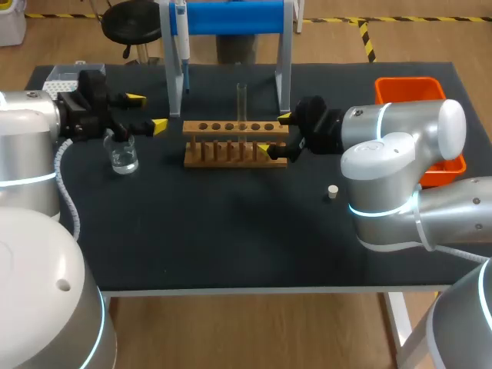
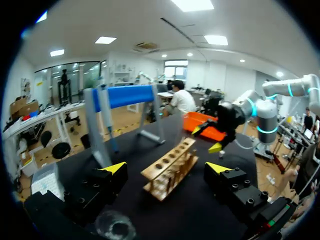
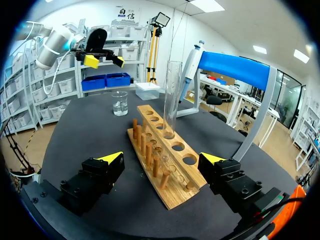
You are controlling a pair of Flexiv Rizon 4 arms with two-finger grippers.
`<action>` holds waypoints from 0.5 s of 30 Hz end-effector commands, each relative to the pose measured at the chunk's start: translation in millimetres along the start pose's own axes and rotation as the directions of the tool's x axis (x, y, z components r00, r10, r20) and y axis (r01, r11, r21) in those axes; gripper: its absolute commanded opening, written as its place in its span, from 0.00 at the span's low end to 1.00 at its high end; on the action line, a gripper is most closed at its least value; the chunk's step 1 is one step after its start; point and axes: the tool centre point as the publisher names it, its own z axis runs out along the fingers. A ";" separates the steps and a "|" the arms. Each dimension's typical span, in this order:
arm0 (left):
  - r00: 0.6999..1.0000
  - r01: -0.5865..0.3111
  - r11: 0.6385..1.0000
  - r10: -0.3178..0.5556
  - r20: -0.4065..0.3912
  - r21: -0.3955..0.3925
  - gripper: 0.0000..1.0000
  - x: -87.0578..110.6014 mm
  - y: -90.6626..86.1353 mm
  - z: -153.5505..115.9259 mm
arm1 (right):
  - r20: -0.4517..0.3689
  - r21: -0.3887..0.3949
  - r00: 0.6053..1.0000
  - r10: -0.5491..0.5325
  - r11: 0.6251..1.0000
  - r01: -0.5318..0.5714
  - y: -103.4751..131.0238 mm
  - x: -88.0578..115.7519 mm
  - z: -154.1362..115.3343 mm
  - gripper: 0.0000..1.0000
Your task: Invert the test tube, pick up the pipette, mount the tip to pipette, aspirate from beaker and dispense into the tube, eject the tip, return the pipette, and cap with the stopper.
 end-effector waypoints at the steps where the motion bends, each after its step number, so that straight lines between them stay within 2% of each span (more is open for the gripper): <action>1: 0.989 0.040 0.999 -0.041 0.145 0.007 1.00 -12.8 8.5 -31.9 | 0.001 0.001 1.000 0.000 1.000 0.000 0.3 0.5 0.7 1.00; 3: 0.976 0.058 0.998 -0.058 0.210 0.008 1.00 -25.2 15.0 -46.8 | 0.001 0.001 1.000 0.000 1.000 0.000 0.3 0.5 0.7 1.00; 6: 0.940 0.092 0.996 -0.091 0.330 0.014 1.00 -46.1 23.4 -71.2 | 0.001 0.001 1.000 0.000 1.000 0.000 0.3 0.5 0.7 1.00; 12: 0.863 0.142 0.989 -0.139 0.486 0.032 1.00 -85.2 33.9 -100.4 | 0.001 0.001 1.000 0.000 1.000 0.000 0.3 0.5 0.7 1.00; 15: 0.821 0.171 0.985 -0.150 0.551 0.012 1.00 -108.3 40.5 -107.3 | 0.001 0.001 1.000 0.000 1.000 0.000 0.3 0.5 0.7 1.00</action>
